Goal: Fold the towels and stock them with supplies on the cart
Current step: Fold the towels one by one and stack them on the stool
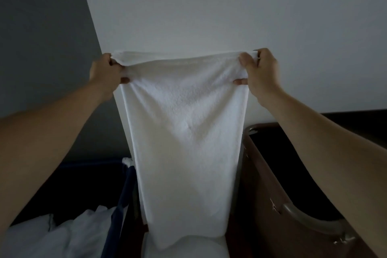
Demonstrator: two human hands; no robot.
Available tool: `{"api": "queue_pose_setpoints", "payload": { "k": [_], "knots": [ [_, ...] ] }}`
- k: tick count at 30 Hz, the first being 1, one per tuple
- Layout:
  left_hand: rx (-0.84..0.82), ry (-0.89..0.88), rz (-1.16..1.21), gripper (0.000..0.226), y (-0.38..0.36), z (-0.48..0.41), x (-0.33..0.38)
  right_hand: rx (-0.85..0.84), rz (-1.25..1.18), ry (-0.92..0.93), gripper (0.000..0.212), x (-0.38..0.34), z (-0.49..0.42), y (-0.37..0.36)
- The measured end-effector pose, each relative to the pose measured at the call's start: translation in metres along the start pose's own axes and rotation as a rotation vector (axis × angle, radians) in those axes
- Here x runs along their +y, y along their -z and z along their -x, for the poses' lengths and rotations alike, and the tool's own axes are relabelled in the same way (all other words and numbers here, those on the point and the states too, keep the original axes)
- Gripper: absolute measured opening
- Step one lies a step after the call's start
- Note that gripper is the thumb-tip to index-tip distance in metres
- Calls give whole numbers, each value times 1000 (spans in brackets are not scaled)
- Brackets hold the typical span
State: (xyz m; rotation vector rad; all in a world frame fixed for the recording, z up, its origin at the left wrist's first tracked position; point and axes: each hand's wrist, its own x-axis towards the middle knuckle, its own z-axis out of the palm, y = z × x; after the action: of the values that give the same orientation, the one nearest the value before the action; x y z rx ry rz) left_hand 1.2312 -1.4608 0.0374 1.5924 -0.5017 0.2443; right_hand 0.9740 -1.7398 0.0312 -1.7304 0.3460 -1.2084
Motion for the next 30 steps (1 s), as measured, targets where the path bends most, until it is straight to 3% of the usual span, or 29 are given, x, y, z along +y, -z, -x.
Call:
{"api": "queue_pose_setpoints", "payload": {
  "k": [6,15,26,30],
  "knots": [
    [-19,-39,107,32,21,33,25,4,-64,54,17,-4,11,6],
    [-67,39,118,24,87,152,31,-66,-97,-36,14,-24,114,36],
    [-443,479,24,22,196,352,-46,-226,189,-370,12,-3,343,81],
    [-584,638,-48,20,215,388,-84,-389,319,-501,16,21,391,100]
  ]
}}
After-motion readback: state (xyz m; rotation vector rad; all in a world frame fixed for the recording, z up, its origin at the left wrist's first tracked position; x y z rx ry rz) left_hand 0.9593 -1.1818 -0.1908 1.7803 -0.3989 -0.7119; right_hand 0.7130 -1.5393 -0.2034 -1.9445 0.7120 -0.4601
